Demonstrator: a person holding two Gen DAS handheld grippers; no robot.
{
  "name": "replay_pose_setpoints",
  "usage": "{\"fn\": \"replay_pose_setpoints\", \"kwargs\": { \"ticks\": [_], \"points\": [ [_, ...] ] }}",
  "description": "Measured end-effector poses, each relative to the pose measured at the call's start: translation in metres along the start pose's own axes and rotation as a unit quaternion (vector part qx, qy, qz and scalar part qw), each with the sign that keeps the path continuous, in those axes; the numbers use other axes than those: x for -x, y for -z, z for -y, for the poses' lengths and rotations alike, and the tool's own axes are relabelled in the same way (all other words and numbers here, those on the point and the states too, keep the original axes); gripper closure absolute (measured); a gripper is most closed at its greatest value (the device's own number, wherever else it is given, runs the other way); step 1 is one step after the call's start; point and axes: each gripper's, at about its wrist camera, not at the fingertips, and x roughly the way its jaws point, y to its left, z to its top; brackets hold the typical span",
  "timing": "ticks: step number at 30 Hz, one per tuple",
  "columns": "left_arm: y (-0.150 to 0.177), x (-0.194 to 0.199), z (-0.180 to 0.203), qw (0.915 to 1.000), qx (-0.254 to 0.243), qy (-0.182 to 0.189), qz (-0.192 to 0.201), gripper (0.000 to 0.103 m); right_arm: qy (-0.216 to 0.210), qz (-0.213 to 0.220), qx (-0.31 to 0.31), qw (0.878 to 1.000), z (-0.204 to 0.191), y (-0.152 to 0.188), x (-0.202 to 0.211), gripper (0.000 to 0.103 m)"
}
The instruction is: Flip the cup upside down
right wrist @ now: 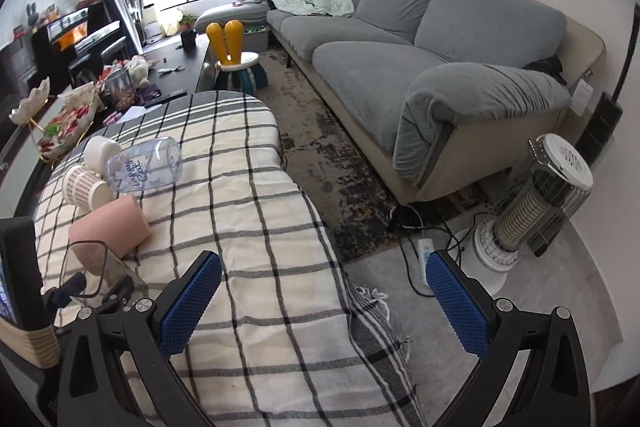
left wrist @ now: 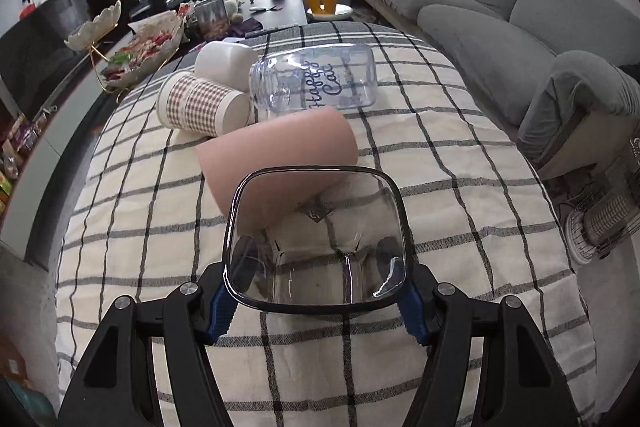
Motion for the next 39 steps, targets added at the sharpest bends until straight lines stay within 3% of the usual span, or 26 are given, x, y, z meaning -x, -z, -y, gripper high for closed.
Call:
{"fn": "replay_pose_setpoints", "kwargs": {
  "ticks": [8, 16, 18, 20, 24, 32, 39],
  "points": [
    [-0.021, -0.016, 0.016, 0.9994, -0.028, -0.006, 0.021, 0.037, -0.011, 0.003, -0.011, 1.0, -0.005, -0.002, -0.003, 0.0],
    [-0.038, -0.048, 0.037, 0.9986, -0.05, 0.017, -0.004, 0.036, -0.011, 0.004, -0.02, 1.0, -0.005, -0.007, -0.008, 0.0],
    [-0.038, -0.053, 0.038, 0.9984, -0.05, 0.023, -0.014, 0.034, -0.009, 0.004, -0.022, 1.0, -0.005, -0.008, -0.01, 0.0],
    [-0.038, -0.053, 0.035, 0.9985, -0.046, 0.026, -0.018, 0.016, -0.01, 0.002, -0.025, 1.0, -0.005, -0.009, -0.013, 0.0],
    [-0.035, -0.043, 0.031, 0.9983, -0.05, 0.029, -0.009, 0.011, -0.011, -0.002, -0.024, 1.0, -0.007, -0.01, -0.017, 0.0],
    [-0.016, 0.011, -0.012, 0.999, -0.035, 0.017, 0.022, 0.004, -0.023, 0.008, -0.017, 1.0, -0.027, -0.008, -0.005, 0.0],
    [0.004, 0.053, -0.078, 0.9977, 0.003, -0.029, 0.062, 0.0, -0.043, 0.042, 0.018, 0.998, -0.083, 0.001, 0.006, 0.0]
  ]
}}
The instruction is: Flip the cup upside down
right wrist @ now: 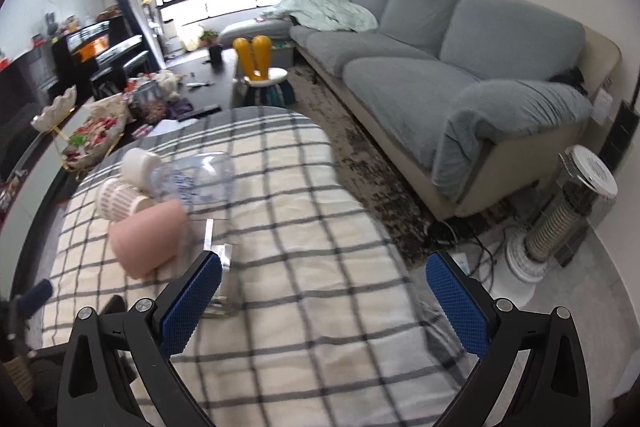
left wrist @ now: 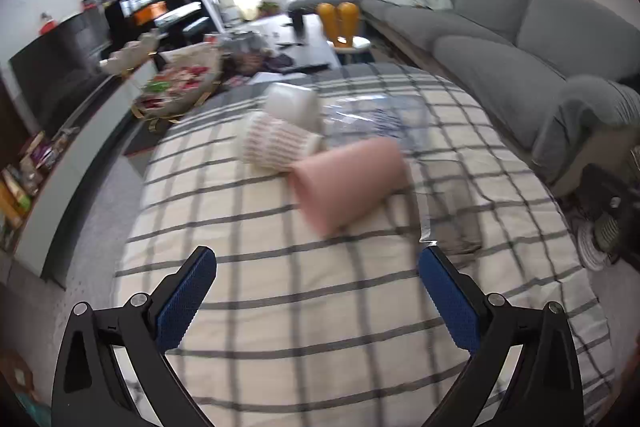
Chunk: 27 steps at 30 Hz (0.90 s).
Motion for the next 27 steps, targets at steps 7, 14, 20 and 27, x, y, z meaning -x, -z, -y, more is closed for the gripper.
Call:
{"fn": "replay_pose_setpoints", "kwargs": {
  "ticks": [7, 14, 20, 27],
  "points": [
    [0.021, -0.007, -0.061, 0.9968, 0.057, -0.055, 0.015, 0.0, -0.006, 0.004, 0.045, 0.999, -0.071, 0.015, -0.028, 0.001],
    [0.045, -0.046, -0.099, 0.9891, 0.122, -0.083, -0.005, 0.0, 0.033, 0.012, 0.046, 0.998, -0.108, 0.044, -0.069, 0.001],
    [0.049, -0.074, -0.107, 0.9868, 0.137, -0.082, -0.028, 0.0, 0.06, -0.013, 0.037, 0.997, -0.118, 0.054, -0.101, 0.002],
    [0.055, -0.085, -0.107, 0.9863, 0.145, -0.062, -0.048, 0.0, 0.061, -0.025, 0.037, 0.997, -0.116, 0.052, -0.109, 0.027]
  ]
}}
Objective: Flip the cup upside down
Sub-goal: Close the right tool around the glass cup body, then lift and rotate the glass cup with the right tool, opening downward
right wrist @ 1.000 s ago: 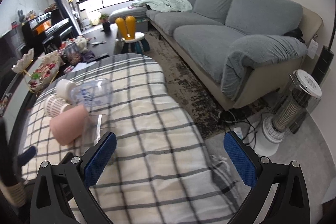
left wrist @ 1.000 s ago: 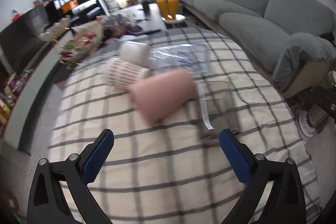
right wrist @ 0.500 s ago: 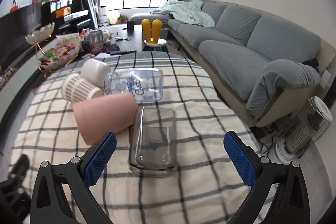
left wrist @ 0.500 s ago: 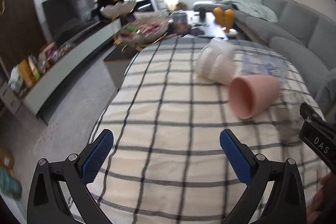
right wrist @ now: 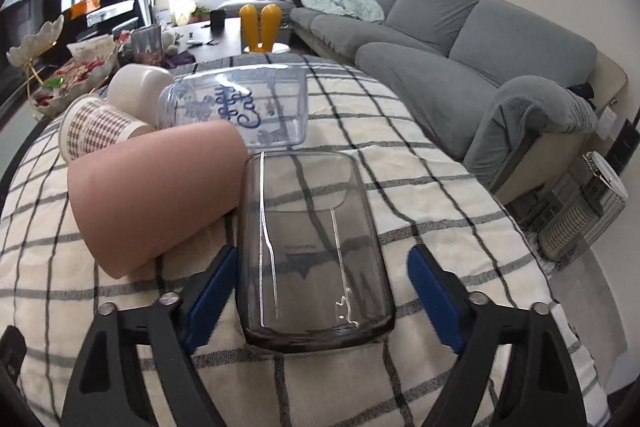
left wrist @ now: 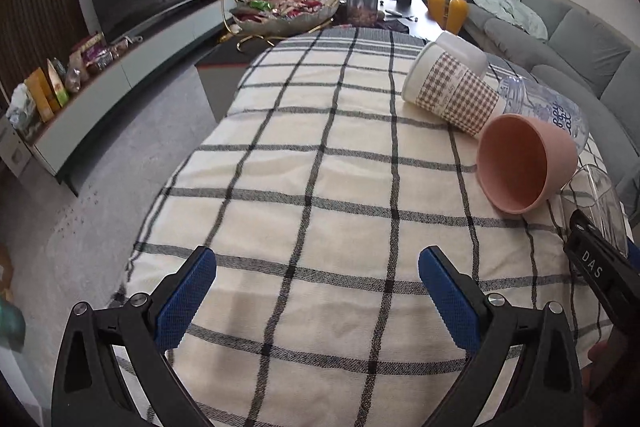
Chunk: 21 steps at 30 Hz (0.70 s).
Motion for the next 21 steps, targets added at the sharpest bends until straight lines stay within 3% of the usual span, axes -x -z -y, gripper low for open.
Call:
{"fn": "replay_pose_setpoints", "kwargs": {
  "ticks": [1, 12, 16, 21],
  "points": [
    [0.0, -0.001, 0.0, 1.0, 0.002, 0.001, -0.002, 0.0, -0.003, 0.002, 0.003, 1.0, -0.001, 0.0, 0.001, 0.034],
    [-0.008, 0.016, 0.0, 0.9998, 0.005, 0.021, 0.006, 0.0, -0.031, -0.032, 0.008, 0.999, 0.013, -0.013, 0.013, 0.035],
    [-0.014, 0.041, -0.003, 0.9991, 0.008, 0.042, 0.005, 0.0, -0.065, -0.082, 0.019, 0.994, 0.021, -0.031, 0.035, 0.035],
    [-0.029, 0.076, -0.001, 0.9981, 0.002, 0.062, -0.002, 0.0, -0.104, -0.177, 0.054, 0.977, 0.027, -0.048, 0.055, 0.035]
  ]
}}
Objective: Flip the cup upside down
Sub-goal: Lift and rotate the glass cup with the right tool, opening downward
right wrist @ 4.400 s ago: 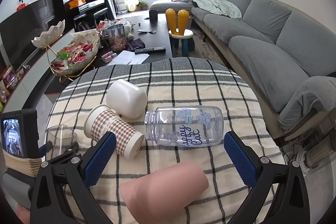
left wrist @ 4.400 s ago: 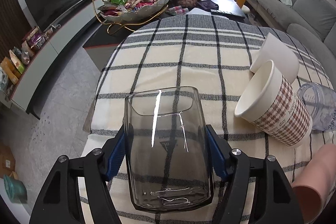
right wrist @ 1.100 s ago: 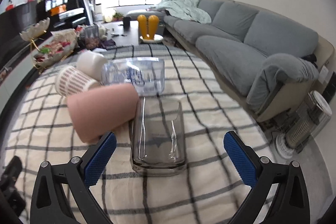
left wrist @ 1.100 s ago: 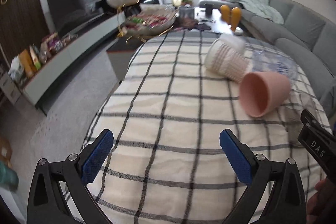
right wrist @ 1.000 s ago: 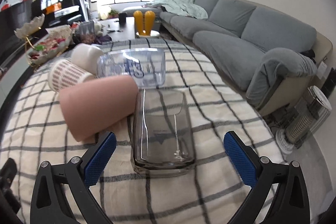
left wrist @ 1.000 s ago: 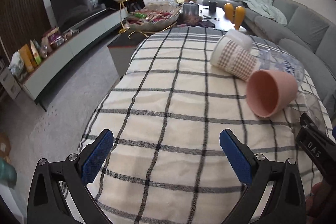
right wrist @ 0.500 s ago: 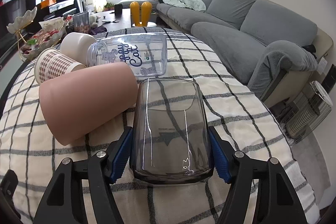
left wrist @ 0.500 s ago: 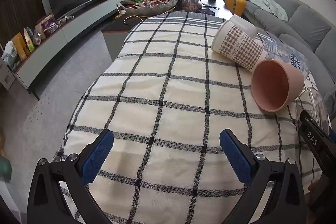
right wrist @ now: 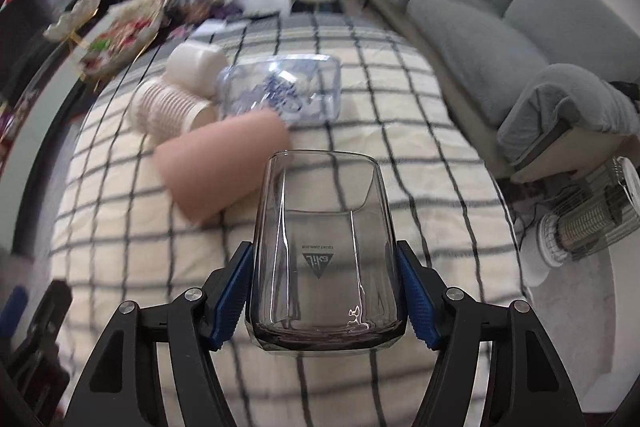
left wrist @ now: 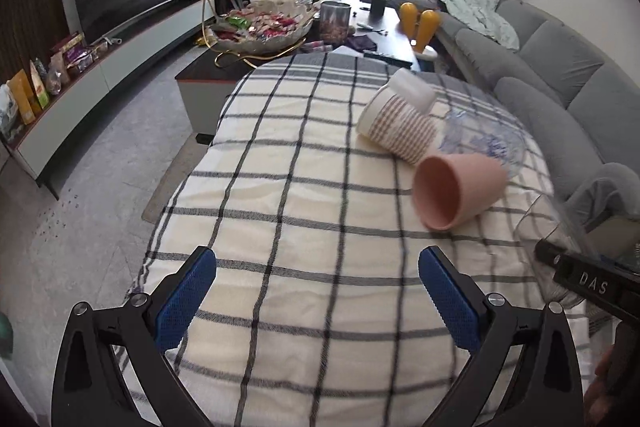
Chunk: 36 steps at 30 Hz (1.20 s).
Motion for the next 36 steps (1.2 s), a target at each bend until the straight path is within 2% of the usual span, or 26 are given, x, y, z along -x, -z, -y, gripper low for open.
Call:
{"fn": "replay_pose_setpoints", "kwargs": {
  "ticks": [3, 5, 7, 10, 18, 22, 27, 32, 36],
  "points": [
    [-0.003, 0.017, 0.003, 1.0, -0.002, -0.003, -0.004, 0.0, -0.022, -0.083, 0.028, 0.996, -0.002, -0.006, 0.002, 0.035],
    [-0.003, 0.026, 0.007, 0.9999, -0.001, 0.006, -0.012, 0.0, -0.029, -0.14, 0.053, 0.988, -0.008, -0.006, -0.002, 0.035],
    [-0.004, 0.031, 0.012, 0.9998, -0.001, 0.015, -0.013, 0.0, -0.03, -0.199, 0.08, 0.976, -0.015, -0.005, -0.009, 0.035],
    [-0.008, 0.035, 0.018, 0.9998, 0.002, 0.021, -0.007, 0.0, -0.026, -0.265, 0.112, 0.957, -0.022, -0.003, -0.021, 0.035],
    [-0.028, 0.022, 0.026, 0.9989, 0.033, 0.031, -0.009, 0.0, -0.03, -0.39, 0.132, 0.911, -0.022, -0.006, -0.059, 0.035],
    [-0.037, 0.007, 0.037, 0.9983, 0.036, 0.042, -0.021, 0.0, -0.027, -0.424, 0.148, 0.893, -0.022, -0.014, -0.079, 0.035],
    [-0.046, -0.01, 0.044, 0.9976, 0.037, 0.047, -0.034, 0.0, -0.023, -0.454, 0.15, 0.878, -0.02, -0.02, -0.099, 0.035],
    [-0.05, -0.023, 0.045, 0.9969, 0.041, 0.048, -0.046, 0.0, -0.026, -0.462, 0.155, 0.873, -0.023, -0.029, -0.109, 0.035],
    [-0.052, -0.022, 0.046, 0.9971, 0.041, 0.048, -0.044, 0.0, -0.018, -0.459, 0.152, 0.875, -0.022, -0.033, -0.115, 0.032]
  ]
}}
